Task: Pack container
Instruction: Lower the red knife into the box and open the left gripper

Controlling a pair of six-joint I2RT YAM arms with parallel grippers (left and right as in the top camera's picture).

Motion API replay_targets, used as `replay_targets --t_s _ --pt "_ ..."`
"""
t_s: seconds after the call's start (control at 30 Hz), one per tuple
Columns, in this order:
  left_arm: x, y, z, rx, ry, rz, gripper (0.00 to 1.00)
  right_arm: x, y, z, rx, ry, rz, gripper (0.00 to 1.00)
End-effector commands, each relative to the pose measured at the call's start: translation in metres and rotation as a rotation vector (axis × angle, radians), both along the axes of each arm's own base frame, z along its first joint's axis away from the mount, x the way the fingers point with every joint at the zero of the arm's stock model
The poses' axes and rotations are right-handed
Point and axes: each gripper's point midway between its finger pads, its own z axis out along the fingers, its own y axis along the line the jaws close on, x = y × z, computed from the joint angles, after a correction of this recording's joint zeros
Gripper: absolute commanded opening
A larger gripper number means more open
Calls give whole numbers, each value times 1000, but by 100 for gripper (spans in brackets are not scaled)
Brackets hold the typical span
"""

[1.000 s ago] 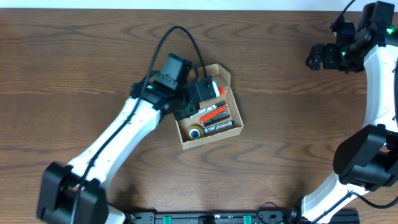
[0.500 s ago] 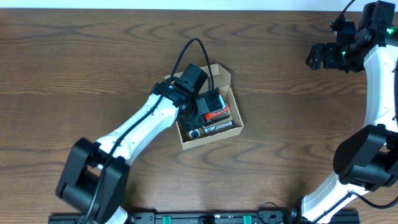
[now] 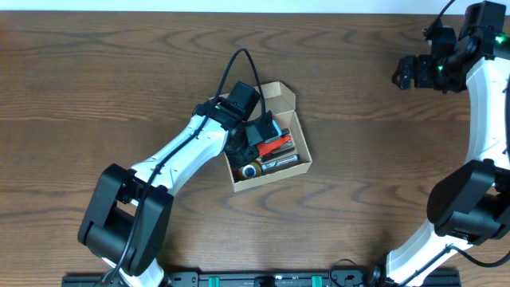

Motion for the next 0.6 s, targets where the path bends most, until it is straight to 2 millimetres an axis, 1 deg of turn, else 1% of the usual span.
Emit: replay_targets --t_s 0.0,0.03,0.17,0.23,0.3,0.33,0.43,0.47,0.5,0.57 --pt "5 0 4 -3 -1 30 40 -1 -2 3 0 -7 3 99" --pt "5 0 4 -3 -1 30 41 -1 -2 3 0 -6 3 99" --pt "5 0 4 -6 3 46 47 -2 -2 2 1 -3 3 99" --pt "6 -1 5 -10 8 73 54 -2 -2 2 1 -1 3 99" --pt "7 -2 9 -17 7 95 55 -2 -2 2 1 -1 3 99" --pt "8 -3 13 -25 6 105 56 -2 -2 2 1 -1 3 99" --pt "13 -6 32 -38 -10 118 66 -2 -2 2 1 -1 3 99" --pt "14 -6 39 -40 -13 118 68 -2 -2 2 1 -1 3 99" --pt "14 -6 47 -40 -13 118 71 -2 -2 2 2 -1 4 99" --pt "14 -6 66 -41 -13 118 95 -2 -1 2 4 0 4 99"
